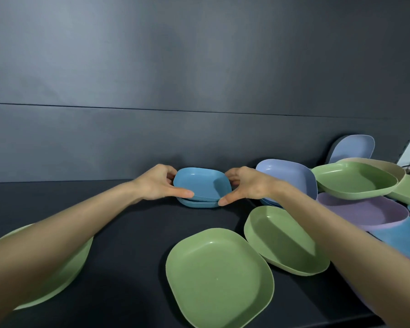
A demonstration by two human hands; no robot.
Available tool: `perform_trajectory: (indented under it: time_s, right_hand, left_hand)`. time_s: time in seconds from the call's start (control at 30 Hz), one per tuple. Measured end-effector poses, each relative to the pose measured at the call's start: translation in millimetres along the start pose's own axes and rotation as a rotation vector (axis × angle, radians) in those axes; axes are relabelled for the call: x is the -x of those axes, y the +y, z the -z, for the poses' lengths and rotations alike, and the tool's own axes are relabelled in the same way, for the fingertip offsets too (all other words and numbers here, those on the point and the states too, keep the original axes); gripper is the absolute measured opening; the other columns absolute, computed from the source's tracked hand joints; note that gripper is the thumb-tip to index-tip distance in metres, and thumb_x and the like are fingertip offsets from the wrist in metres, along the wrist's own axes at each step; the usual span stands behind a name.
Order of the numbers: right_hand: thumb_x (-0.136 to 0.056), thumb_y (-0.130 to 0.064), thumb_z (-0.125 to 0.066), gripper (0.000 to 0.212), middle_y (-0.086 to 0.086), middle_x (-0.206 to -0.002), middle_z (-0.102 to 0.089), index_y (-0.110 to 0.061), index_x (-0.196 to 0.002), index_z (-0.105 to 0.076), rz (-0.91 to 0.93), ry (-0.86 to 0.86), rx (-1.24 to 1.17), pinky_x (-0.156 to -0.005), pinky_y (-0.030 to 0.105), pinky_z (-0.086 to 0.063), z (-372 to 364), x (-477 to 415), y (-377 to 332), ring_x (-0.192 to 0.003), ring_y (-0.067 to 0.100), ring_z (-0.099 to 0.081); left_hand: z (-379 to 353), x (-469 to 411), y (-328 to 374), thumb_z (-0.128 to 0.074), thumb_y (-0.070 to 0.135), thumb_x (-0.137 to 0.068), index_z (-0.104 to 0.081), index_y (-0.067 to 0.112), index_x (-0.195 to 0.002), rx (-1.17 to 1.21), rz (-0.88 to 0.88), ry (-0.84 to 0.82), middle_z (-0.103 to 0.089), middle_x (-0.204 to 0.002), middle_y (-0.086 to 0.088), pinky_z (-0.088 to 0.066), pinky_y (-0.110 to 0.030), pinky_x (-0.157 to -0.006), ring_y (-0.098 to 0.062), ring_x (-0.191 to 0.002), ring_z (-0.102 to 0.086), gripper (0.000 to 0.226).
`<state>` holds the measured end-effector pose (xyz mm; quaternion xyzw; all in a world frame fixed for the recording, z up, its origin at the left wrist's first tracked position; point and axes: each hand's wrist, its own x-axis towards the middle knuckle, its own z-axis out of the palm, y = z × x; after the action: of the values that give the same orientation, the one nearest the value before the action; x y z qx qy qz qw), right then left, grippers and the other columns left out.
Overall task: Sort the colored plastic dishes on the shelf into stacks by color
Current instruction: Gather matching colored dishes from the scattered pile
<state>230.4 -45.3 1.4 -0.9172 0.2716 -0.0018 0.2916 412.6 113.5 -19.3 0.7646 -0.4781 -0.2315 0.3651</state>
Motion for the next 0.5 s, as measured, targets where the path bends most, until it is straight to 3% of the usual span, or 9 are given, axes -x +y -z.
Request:
perform_trajectory:
  time_s: [0.1,0.27,0.4,0.5]
  right_hand:
    - [-0.030,-0.062,-0.080,0.101,-0.006,-0.116,-0.064,-0.019,-0.118,-0.057,-0.010,-0.007,0.022,-0.100,0.038,-0.047,-2.6,-2.7,0.3,-0.112,0.017,-0.059]
    - [-0.029,-0.062,-0.080,0.102,-0.006,-0.117,-0.064,-0.019,-0.119,-0.057,-0.029,-0.003,0.032,-0.100,0.038,-0.047,-4.2,-3.3,0.9,-0.112,0.016,-0.059]
    - [-0.028,-0.066,-0.079,0.105,-0.005,-0.118,-0.063,-0.019,-0.119,-0.058,-0.053,-0.006,0.074,-0.100,0.038,-0.046,-3.9,-3.5,1.1,-0.112,0.018,-0.059]
    - [-0.030,-0.068,-0.079,0.108,-0.004,-0.121,-0.062,-0.018,-0.123,-0.057,-0.068,-0.009,0.099,-0.101,0.037,-0.046,-2.6,-1.4,-3.8,-0.113,0.018,-0.059]
  left_hand:
    - [-1.9,1.5,-3.6,-0.087,0.049,-0.045,-0.063,0.015,-0.102,-0.032,0.001,-0.023,-0.072,-0.099,-0.001,-0.053,-0.037,-0.091,-0.018,-0.092,-0.069,0.070]
    - [-1.5,1.3,-6.0,-0.086,0.048,-0.042,-0.062,0.018,-0.100,-0.003,0.004,-0.062,-0.073,-0.098,0.004,-0.053,-0.034,-0.092,-0.012,-0.090,-0.070,0.070]
    - [0.2,-0.9,-6.4,-0.086,0.024,-0.066,-0.064,0.011,-0.110,-0.004,0.013,-0.120,-0.073,-0.101,0.001,-0.050,-0.036,-0.097,-0.015,-0.095,-0.069,0.052]
    - [4.7,-0.4,-2.3,-0.087,0.035,-0.064,-0.067,0.014,-0.107,-0.087,0.014,-0.155,-0.074,-0.099,0.000,-0.050,-0.034,-0.097,-0.013,-0.093,-0.069,0.051]
